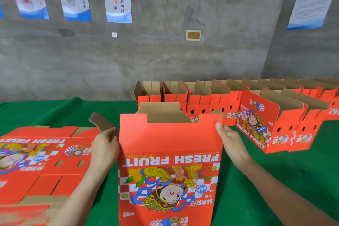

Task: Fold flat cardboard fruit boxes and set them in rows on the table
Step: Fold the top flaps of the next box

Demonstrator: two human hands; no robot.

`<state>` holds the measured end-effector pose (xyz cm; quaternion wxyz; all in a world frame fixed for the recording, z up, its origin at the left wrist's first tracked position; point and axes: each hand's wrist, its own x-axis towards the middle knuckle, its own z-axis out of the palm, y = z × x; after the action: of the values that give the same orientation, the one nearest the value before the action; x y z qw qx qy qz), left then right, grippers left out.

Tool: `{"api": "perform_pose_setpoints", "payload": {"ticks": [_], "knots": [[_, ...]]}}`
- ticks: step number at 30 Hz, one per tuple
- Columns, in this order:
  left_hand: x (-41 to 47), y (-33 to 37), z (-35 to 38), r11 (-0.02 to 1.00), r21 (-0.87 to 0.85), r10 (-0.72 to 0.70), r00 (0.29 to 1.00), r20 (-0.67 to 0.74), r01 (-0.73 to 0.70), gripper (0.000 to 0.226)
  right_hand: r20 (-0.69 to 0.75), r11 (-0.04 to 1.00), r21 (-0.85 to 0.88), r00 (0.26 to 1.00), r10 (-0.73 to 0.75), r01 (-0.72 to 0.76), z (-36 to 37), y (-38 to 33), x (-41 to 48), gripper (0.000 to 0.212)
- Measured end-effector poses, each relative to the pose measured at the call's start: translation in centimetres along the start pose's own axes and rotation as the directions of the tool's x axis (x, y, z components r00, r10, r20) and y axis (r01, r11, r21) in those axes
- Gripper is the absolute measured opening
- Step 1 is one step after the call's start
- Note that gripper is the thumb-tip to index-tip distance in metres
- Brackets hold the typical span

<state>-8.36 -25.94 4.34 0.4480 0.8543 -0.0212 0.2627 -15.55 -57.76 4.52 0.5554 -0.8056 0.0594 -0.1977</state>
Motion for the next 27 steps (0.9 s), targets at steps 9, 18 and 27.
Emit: {"api": "perform_pose_setpoints", "payload": {"ticks": [9,18,27], "knots": [[-2.1,-0.7,0.1,0.983,-0.155,-0.109,0.993,-0.048,0.1,0.035,-0.115,0.915,-0.393,0.983,-0.143,0.087,0.9,0.2,0.2,0.062],[-2.9,0.0,-1.0,0.995,-0.015,0.098,0.995,-0.013,-0.098,0.066,-0.15,0.893,-0.431,0.966,-0.213,0.13,1.4,-0.1,-0.5,0.035],[-2.3,0.5,1.0,0.989,0.058,0.128,0.988,0.081,-0.133,0.08,0.06,0.691,-0.713,0.992,-0.109,0.119,0.3,-0.6,0.3,0.054]]}}
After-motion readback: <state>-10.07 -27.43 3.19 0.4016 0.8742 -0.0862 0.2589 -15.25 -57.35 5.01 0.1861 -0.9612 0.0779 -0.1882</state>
